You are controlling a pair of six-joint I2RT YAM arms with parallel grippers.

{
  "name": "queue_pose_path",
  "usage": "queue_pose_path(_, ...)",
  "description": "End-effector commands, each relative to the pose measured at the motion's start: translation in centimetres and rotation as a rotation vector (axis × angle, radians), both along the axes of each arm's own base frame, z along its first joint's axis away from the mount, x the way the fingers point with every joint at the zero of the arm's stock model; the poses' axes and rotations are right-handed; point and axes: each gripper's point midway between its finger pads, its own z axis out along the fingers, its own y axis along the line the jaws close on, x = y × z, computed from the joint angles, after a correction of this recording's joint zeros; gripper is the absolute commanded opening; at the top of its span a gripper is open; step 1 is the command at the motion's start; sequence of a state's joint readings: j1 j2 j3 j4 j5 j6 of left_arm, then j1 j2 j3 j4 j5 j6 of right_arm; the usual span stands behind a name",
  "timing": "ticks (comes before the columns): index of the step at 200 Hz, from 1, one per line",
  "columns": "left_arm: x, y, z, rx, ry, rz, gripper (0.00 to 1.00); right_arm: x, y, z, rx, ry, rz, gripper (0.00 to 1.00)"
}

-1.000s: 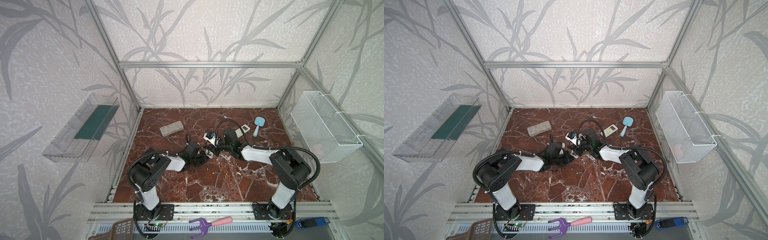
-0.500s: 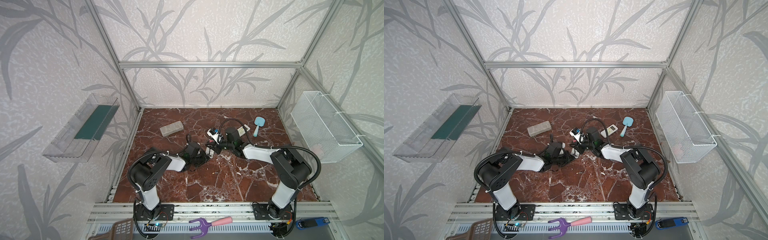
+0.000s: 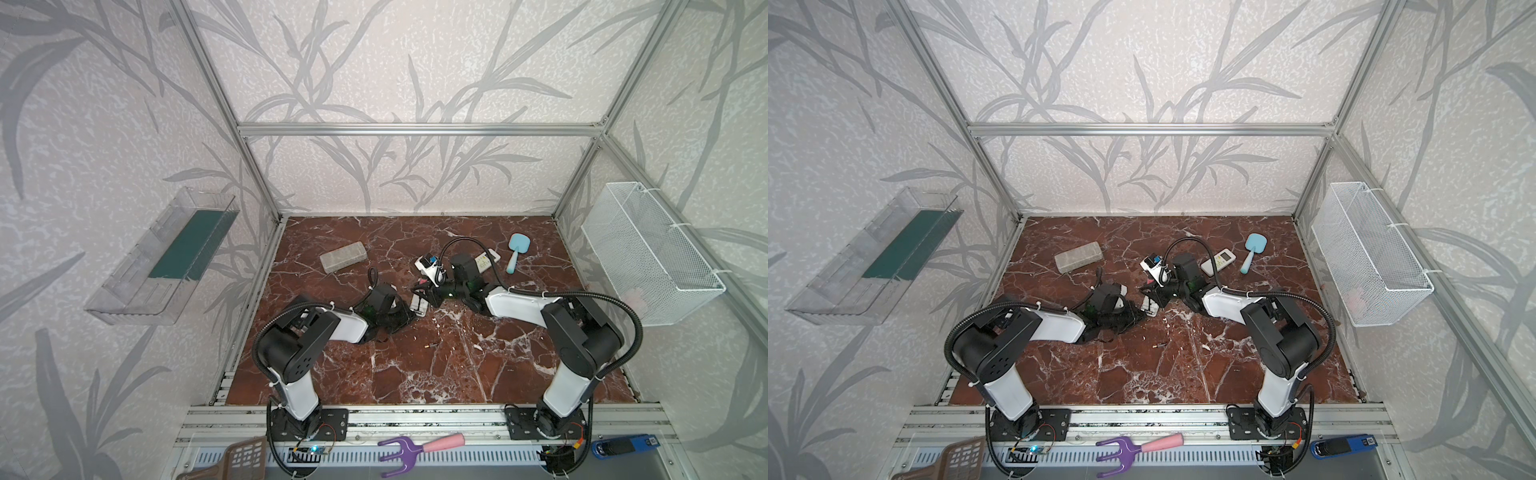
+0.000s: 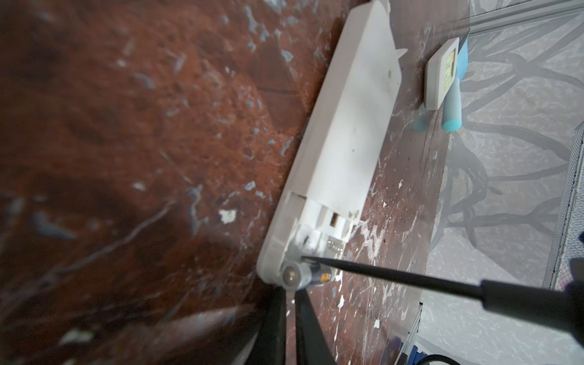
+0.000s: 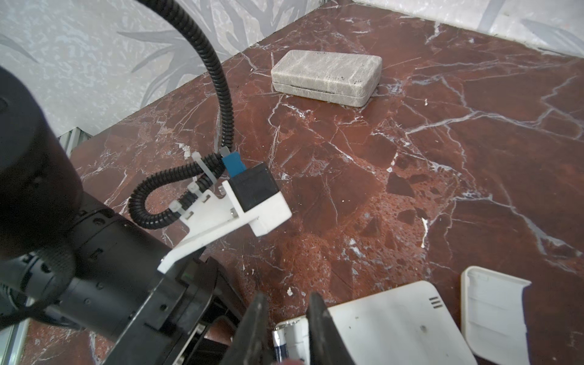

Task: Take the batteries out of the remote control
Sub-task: 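Pry the battery out with the screwdriver tip while the left gripper holds the remote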

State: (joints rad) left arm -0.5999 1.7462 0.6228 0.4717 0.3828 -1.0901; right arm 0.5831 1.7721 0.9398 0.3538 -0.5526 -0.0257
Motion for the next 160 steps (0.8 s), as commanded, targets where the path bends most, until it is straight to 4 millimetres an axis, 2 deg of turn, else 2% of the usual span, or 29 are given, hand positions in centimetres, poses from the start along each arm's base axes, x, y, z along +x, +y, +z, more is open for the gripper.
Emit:
queue_pose_path(1,-0.4,1.1,-0.4,0.031,0.000,0.016,0.11,-0.2,0.1,-0.6,-0.005,0.061,-0.005,0.00)
queue_pose_path(53,0.1,1.4,-1.3,0.029,0.007,0.029,0.11,-0.4,0.3,-0.3,0.038,0.081,-0.009,0.00)
queue_pose_path(114,0.1,1.6,-1.7,0.037,0.012,0.032,0.11,-0.9,0.0,1.7,0.076,0.041,-0.005,0.00)
queue_pose_path(160,0.1,1.6,-1.6,0.034,0.011,0.036,0.11,-1.1,-0.1,1.7,0.072,0.039,-0.007,0.00)
